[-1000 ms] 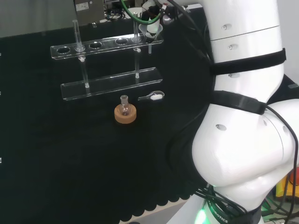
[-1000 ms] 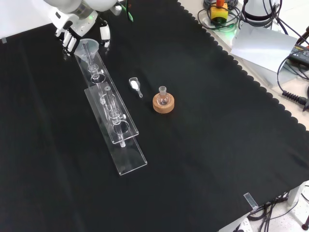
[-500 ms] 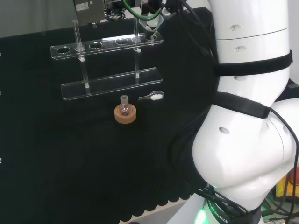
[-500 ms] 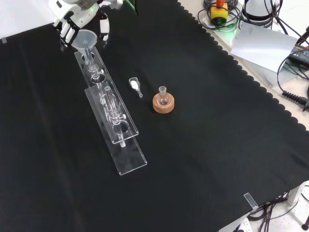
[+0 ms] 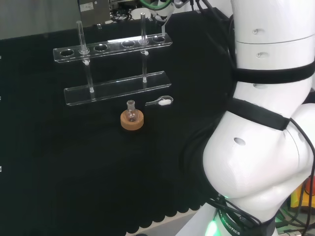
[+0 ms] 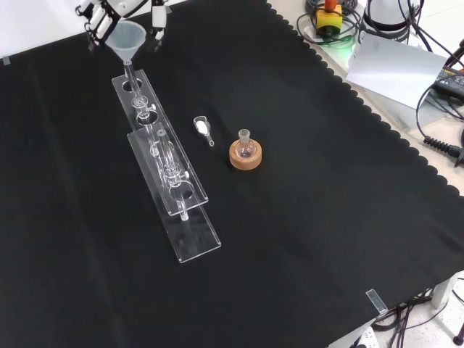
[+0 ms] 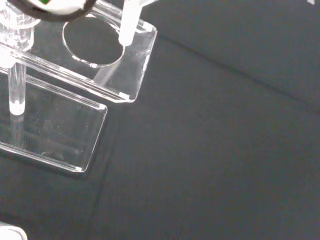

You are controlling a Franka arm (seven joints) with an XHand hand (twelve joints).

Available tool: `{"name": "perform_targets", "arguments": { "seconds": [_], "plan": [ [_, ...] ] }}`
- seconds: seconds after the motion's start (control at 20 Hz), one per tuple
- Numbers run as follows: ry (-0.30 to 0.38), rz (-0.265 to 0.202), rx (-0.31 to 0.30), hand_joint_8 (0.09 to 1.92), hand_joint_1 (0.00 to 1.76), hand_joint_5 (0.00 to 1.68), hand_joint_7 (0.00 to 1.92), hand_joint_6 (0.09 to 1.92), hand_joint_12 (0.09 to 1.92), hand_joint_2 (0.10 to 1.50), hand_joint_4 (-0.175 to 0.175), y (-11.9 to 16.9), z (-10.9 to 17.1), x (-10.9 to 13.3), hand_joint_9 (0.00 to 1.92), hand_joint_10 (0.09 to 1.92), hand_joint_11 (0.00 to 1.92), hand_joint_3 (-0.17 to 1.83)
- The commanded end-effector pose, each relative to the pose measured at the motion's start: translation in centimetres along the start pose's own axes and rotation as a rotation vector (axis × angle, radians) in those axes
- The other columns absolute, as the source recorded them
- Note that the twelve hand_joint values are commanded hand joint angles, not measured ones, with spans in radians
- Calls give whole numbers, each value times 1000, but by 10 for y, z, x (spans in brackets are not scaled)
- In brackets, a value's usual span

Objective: Pick up the funnel from the transparent funnel stand.

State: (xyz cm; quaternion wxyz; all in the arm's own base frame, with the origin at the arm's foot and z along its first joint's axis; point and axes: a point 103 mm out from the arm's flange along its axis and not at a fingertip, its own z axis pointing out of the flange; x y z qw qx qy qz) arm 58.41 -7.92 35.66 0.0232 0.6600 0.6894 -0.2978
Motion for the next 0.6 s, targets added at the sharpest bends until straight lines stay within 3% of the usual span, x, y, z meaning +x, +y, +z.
{"name": "perform_targets", "arguments": {
  "seconds": [0.05, 0.6],
  "plan": [
    [-1, 49, -12, 645, 903, 636, 447, 162, 1316, 757, 10, -57, -12, -9, 919, 613, 309, 532],
    [12, 80, -11, 653, 912, 594, 441, 246, 1303, 744, 7, -137, -7, 7, 933, 602, 323, 554]
  ]
}}
